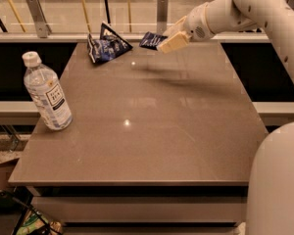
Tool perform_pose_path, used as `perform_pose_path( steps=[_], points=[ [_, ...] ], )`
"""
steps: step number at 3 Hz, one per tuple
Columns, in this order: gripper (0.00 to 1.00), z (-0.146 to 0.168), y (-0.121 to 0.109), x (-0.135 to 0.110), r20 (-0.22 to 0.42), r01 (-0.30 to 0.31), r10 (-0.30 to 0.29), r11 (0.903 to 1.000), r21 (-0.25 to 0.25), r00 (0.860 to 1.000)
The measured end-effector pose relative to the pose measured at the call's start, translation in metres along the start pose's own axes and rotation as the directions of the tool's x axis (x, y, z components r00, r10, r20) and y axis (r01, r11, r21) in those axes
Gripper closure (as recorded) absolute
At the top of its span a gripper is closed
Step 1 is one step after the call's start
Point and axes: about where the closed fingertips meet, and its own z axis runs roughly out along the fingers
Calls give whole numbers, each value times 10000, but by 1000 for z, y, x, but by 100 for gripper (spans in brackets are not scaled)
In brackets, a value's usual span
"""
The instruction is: Move rxbar blueberry near blue chip bag
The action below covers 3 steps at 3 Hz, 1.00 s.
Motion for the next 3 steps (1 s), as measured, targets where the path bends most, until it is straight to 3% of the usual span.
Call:
perform_pose_path(
  steps=[3],
  points=[
    [100,49,0,9,-469,-284,269,9991,-327,9985]
  ],
)
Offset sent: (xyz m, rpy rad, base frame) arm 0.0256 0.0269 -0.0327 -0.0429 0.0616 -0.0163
